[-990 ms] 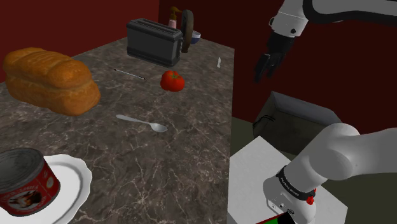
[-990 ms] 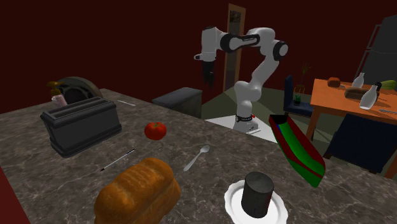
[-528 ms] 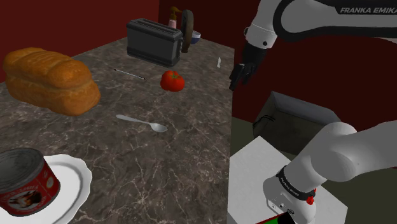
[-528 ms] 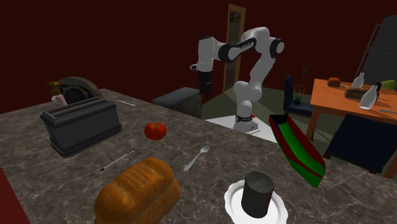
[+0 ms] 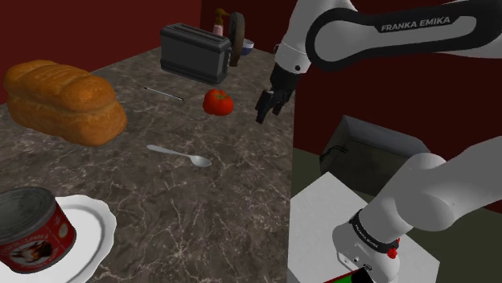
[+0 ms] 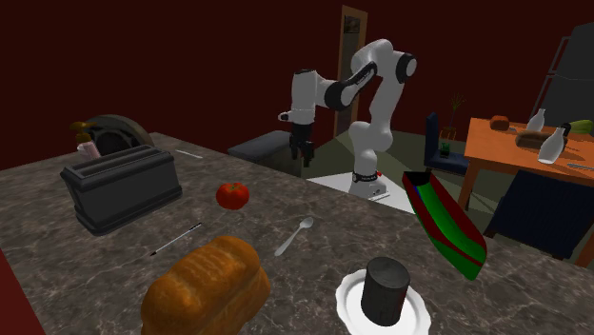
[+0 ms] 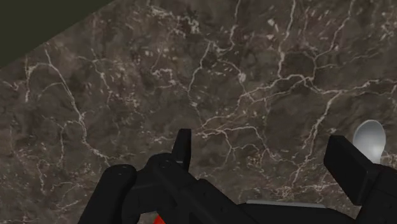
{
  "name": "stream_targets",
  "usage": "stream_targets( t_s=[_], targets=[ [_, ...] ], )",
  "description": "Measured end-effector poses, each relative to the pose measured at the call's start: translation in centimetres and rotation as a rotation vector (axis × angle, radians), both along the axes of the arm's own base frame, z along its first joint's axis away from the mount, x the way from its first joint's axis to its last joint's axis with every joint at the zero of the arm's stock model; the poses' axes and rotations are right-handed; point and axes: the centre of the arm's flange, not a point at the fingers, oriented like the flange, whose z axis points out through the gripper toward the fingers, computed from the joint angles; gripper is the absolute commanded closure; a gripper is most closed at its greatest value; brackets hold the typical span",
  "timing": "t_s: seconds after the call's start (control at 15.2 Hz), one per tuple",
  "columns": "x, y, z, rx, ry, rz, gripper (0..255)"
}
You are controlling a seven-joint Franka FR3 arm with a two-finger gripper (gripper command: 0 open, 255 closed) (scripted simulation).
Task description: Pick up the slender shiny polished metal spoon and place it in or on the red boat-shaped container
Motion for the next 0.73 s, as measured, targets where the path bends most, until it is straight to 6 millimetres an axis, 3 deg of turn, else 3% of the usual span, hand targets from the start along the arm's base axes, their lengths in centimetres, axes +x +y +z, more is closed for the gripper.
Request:
stream_targets(
  t_s=[0.73],
  targets=[
    [5.2, 11.0, -5.9, 0.074, -0.064, 0.135, 0]
  ],
)
